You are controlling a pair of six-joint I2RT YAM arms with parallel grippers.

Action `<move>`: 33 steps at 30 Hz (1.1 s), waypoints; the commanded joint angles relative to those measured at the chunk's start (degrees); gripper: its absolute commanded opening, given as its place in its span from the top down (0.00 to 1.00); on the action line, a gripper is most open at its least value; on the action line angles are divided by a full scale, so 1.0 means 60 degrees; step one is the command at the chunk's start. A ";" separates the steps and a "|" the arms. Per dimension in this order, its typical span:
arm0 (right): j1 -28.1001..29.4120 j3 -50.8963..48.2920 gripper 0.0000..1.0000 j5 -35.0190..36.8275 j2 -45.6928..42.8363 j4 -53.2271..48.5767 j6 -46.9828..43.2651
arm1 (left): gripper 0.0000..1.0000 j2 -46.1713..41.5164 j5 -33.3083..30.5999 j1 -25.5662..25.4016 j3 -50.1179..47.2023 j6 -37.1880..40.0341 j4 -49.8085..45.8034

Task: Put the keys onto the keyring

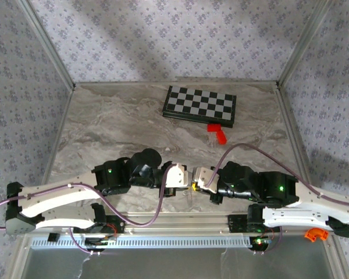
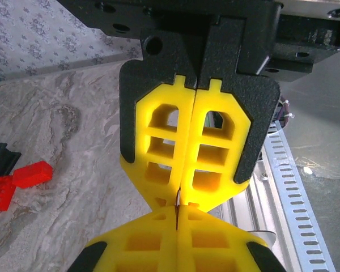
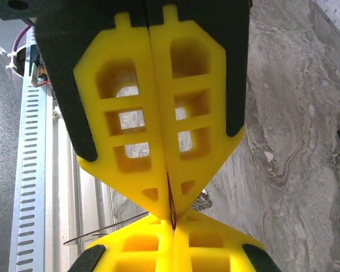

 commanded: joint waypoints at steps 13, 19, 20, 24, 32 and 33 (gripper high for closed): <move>-0.0018 -0.0735 0.70 -0.0974 -0.0950 0.2255 0.0315 | 1.00 -0.1015 0.0778 -0.0050 -0.0461 -0.0558 0.2108; -0.0012 -0.0901 0.84 -0.1029 -0.1042 0.2522 0.0342 | 1.00 -0.1115 0.1253 -0.0049 -0.0660 -0.0893 0.2725; -0.0018 -0.0923 0.86 -0.1029 -0.1076 0.2560 0.0360 | 1.00 -0.1156 0.1322 -0.0049 -0.0749 -0.0966 0.2930; -0.0017 -0.0971 0.88 -0.1043 -0.1215 0.2625 0.0374 | 1.00 -0.1320 0.1754 -0.0050 -0.1026 -0.1281 0.3776; -0.0011 -0.1257 0.76 -0.1078 -0.1753 0.3102 0.0404 | 1.00 -0.1327 0.2081 -0.0053 -0.1135 -0.1563 0.4368; -0.0017 -0.1294 0.77 -0.1101 -0.1790 0.3162 0.0404 | 1.00 -0.1324 0.2131 -0.0058 -0.1177 -0.1623 0.4484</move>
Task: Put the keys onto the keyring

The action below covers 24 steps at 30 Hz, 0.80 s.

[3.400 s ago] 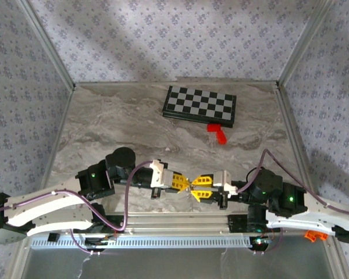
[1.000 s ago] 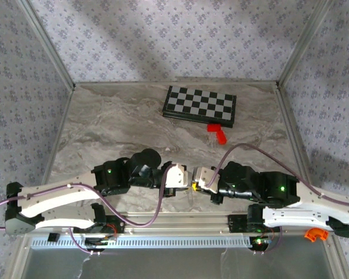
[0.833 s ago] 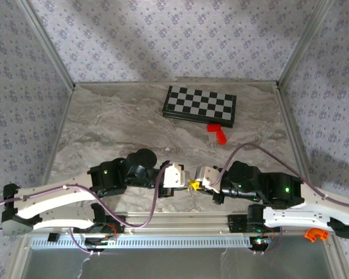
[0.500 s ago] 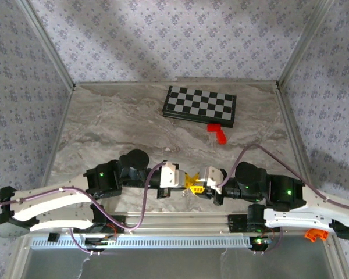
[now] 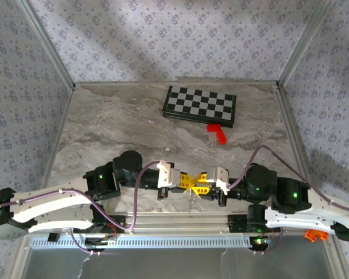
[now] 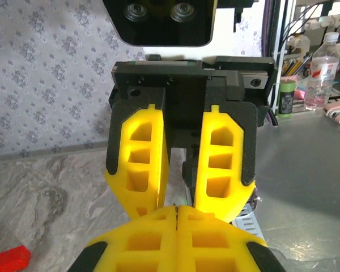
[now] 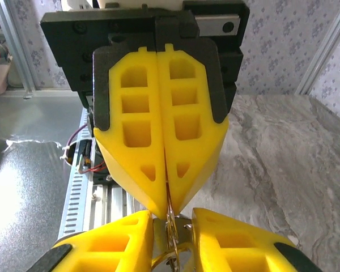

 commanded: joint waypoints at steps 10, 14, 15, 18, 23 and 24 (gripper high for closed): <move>-0.0023 -0.0109 1.00 0.0301 -0.0365 0.0150 -0.0095 | 1.00 0.0110 0.0047 -0.0046 0.0479 -0.0011 0.0119; -0.0014 0.0340 1.00 0.0823 -0.0189 -0.0761 -0.0220 | 0.79 0.0447 -0.1324 -0.0045 0.1382 0.0841 -0.2343; -0.0018 0.0473 1.00 0.0936 -0.0076 -0.1018 -0.0255 | 0.75 0.0571 -0.1575 -0.0041 0.1584 0.1042 -0.2864; -0.0010 0.0764 1.00 0.1030 0.0281 -0.1423 -0.0304 | 0.75 0.1019 -0.1833 -0.0048 0.2139 0.1398 -0.4087; -0.0007 0.0898 1.00 0.0999 0.0630 -0.1584 -0.0345 | 0.75 0.1262 -0.1709 -0.0043 0.2331 0.1525 -0.4339; 0.0004 0.0898 1.00 0.0995 0.0645 -0.1554 -0.0345 | 0.76 0.1262 -0.1680 -0.0052 0.2318 0.1533 -0.4304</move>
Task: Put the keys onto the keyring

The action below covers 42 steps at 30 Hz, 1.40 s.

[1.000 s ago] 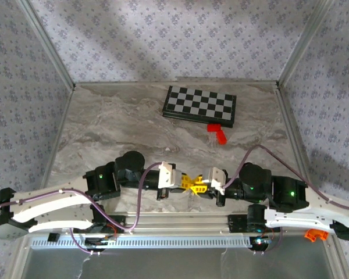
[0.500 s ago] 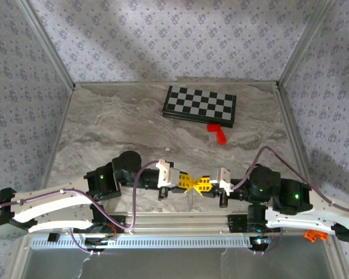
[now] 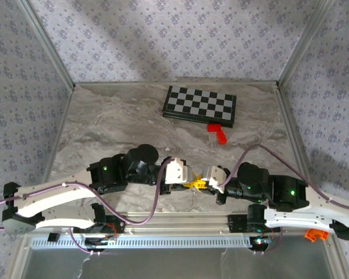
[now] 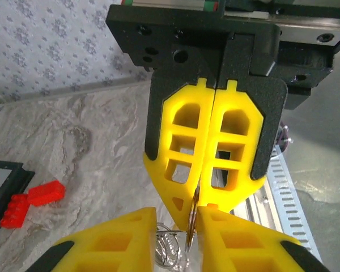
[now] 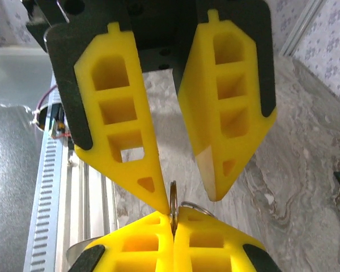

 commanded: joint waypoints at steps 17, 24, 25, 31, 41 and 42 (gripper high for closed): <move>0.0002 -0.0208 0.85 0.0085 -0.0393 0.0946 0.0097 | 1.00 -0.1079 0.0355 -0.0026 -0.0750 -0.0401 0.1533; 0.0004 -0.0606 0.84 -0.0113 -0.0938 0.1440 0.0246 | 1.00 -0.1389 0.0905 -0.0009 -0.1183 -0.0763 0.2527; -0.0003 -0.0644 0.84 -0.0168 -0.0981 0.1506 0.0269 | 1.00 -0.1399 0.0983 -0.0016 -0.1249 -0.0800 0.2646; -0.0005 -0.0811 0.87 -0.0493 -0.1036 0.1703 0.0360 | 1.00 -0.1445 0.1103 -0.0025 -0.1481 -0.0903 0.3155; -0.0021 -0.0793 0.97 -0.0252 -0.0735 0.1322 0.0463 | 1.00 -0.1641 0.1006 -0.0009 -0.1649 -0.0834 0.3501; -0.0022 -0.0747 0.97 -0.0183 -0.0655 0.1243 0.0463 | 1.00 -0.1650 0.0980 -0.0012 -0.1674 -0.0833 0.3523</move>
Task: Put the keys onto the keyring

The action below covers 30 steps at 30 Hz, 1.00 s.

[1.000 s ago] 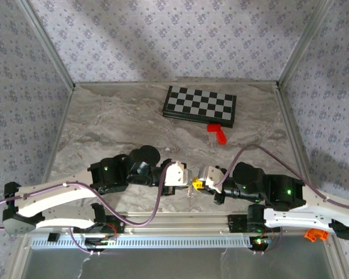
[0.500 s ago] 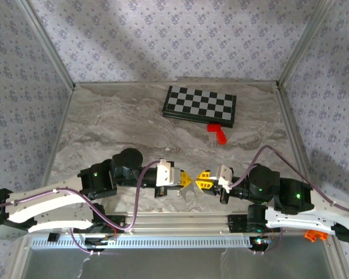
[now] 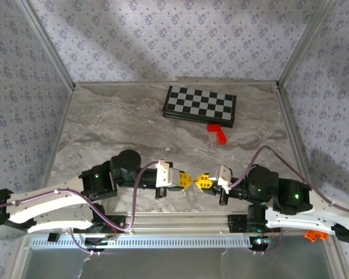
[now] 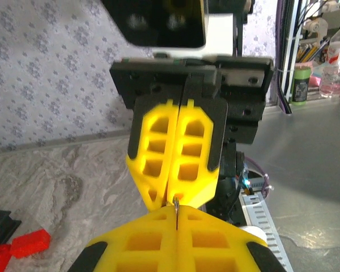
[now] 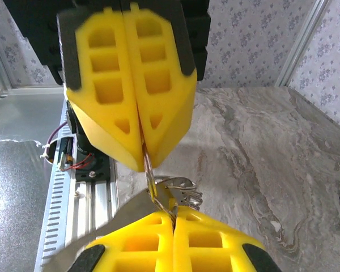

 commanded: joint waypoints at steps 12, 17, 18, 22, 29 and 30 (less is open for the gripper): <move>0.0020 0.0093 0.83 -0.0019 0.0194 -0.0029 0.0128 | 1.00 -0.0230 0.0175 -0.0016 -0.0052 -0.0018 0.0822; 0.0015 -0.0279 0.70 -0.0267 -0.0304 0.0469 0.0164 | 1.00 -0.0323 0.0218 -0.0009 -0.0109 -0.0031 0.0929; 0.0022 -0.0349 0.69 -0.0278 -0.0360 0.0556 0.0184 | 1.00 -0.0345 0.0244 -0.0009 -0.0116 -0.0043 0.0960; 0.0019 -0.0615 0.68 -0.0516 -0.0410 0.0922 0.0259 | 1.00 -0.0460 0.0292 -0.0021 -0.0139 -0.0061 0.1042; 0.0022 -0.1024 0.66 -0.0800 -0.0304 0.1578 0.0418 | 1.00 -0.0488 0.0248 -0.0018 -0.0127 -0.0061 0.1069; 0.0015 -0.1088 0.66 -0.0838 -0.0309 0.1673 0.0447 | 1.00 -0.0478 0.0234 -0.0010 -0.0129 -0.0059 0.1067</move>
